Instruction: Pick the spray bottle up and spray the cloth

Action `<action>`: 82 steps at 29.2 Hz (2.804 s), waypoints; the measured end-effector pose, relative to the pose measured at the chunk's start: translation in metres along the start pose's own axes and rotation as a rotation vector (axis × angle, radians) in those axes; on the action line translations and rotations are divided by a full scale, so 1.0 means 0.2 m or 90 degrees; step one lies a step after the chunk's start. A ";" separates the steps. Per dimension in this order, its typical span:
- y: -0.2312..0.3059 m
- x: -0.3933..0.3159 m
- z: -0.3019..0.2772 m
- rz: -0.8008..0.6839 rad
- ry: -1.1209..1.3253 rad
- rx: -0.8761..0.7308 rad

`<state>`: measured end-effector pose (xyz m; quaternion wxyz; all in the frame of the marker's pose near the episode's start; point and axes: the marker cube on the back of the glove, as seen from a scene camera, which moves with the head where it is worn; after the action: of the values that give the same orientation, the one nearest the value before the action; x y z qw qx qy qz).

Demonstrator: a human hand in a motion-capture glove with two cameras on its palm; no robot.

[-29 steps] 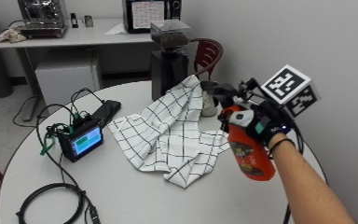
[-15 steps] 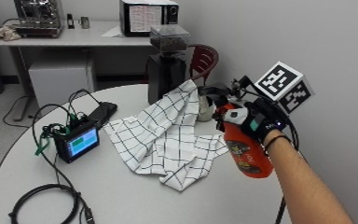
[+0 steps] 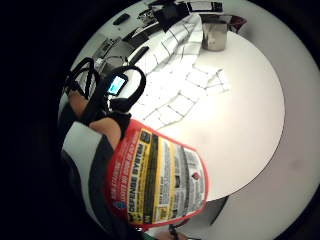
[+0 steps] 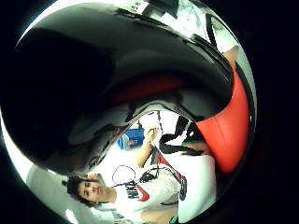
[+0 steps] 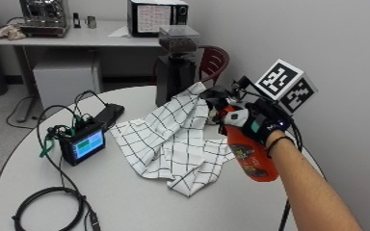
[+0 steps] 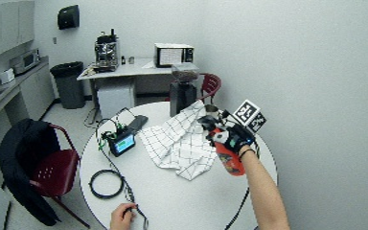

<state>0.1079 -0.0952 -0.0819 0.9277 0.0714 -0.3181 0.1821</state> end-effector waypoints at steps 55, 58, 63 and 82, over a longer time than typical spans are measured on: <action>0.07 -0.42 0.82 -0.244 -0.343 0.014; 0.07 -0.40 0.96 -0.253 -0.350 -0.003; 0.09 -0.33 1.08 -0.248 -0.368 -0.001; 0.17 -0.25 1.04 -0.264 -0.359 -0.049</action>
<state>-0.0586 -0.1298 0.0513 0.8225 0.1471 -0.5471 -0.0495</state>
